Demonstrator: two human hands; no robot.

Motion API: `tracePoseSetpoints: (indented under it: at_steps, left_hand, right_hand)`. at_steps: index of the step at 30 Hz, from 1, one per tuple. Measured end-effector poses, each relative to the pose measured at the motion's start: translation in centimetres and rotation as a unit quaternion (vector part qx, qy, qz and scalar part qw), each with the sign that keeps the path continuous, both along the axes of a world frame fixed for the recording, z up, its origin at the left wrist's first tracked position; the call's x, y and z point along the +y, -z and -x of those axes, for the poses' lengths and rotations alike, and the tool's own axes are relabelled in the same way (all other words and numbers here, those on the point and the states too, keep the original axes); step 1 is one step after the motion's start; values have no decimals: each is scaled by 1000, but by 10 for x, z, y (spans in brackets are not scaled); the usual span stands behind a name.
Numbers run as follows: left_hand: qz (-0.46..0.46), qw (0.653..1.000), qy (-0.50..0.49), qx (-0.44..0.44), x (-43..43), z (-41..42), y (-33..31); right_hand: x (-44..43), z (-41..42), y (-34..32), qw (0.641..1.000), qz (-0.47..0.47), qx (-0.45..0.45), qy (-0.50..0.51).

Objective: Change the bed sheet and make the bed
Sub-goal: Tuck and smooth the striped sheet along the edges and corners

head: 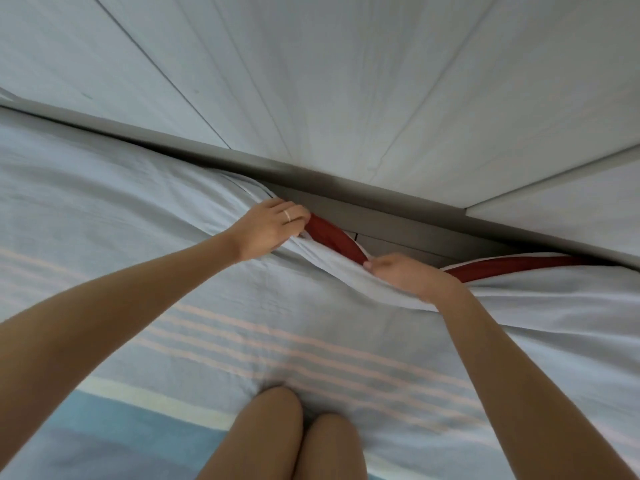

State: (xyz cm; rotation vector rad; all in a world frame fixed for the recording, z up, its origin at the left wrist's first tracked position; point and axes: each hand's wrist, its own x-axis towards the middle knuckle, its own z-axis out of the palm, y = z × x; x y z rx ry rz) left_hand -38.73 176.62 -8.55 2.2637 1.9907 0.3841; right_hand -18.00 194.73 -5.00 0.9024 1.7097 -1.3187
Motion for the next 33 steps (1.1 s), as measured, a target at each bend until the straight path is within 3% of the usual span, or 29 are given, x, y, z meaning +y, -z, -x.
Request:
tracePoseSetpoints:
  at_steps: [2,5,15,18,21,23,27,30,33]
  left_hand:
    - [-22,1000,2,-1,-16,-3,4]
    - [-17,1000,7,-1,-32,-8,9]
    - [85,985,-122,-90,-30,-15,4]
    - [182,964,-172,-84,-7,-14,-1]
    - [267,946,-174,-66,17,-8,-9]
    - [295,939,-158,-74,30,-2,-13]
    - [337,902,-174,-207,52,6,-23]
    - [351,910,-157,-155,68,5,-20]
    - [388,892,-168,-162,79,0,-12]
  right_hand:
    - [-7,0,2,995,-24,49,-78]
    - [-13,0,-3,988,-45,52,-137]
    - [-14,7,1,977,-52,44,-201]
    - [-9,4,4,981,-35,60,-180]
    - [-1,-1,1,993,6,70,-94]
    - [3,-5,-2,996,19,76,-31]
    - [11,-13,2,993,45,70,82]
    - [15,-11,6,990,60,58,110]
    - [11,-1,11,991,81,24,102]
